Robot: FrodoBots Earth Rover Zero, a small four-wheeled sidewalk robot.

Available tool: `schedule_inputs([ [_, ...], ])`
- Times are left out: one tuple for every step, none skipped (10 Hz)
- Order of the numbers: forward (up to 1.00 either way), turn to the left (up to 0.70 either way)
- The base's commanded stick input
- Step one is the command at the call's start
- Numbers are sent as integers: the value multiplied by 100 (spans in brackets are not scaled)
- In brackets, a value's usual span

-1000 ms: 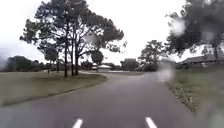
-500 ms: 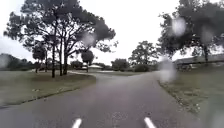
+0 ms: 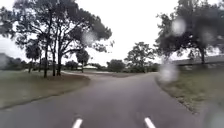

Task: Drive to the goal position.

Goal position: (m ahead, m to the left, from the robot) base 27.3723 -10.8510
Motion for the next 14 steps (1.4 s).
schedule_inputs([
  [85,0],
  [85,-20],
  [85,-14],
  [85,-22],
  [85,-34],
  [85,-34],
  [85,-22],
  [85,-9],
  [85,-28],
  [85,-34],
  [85,-31],
  [85,-16],
  [85,-2],
  [85,-25],
])
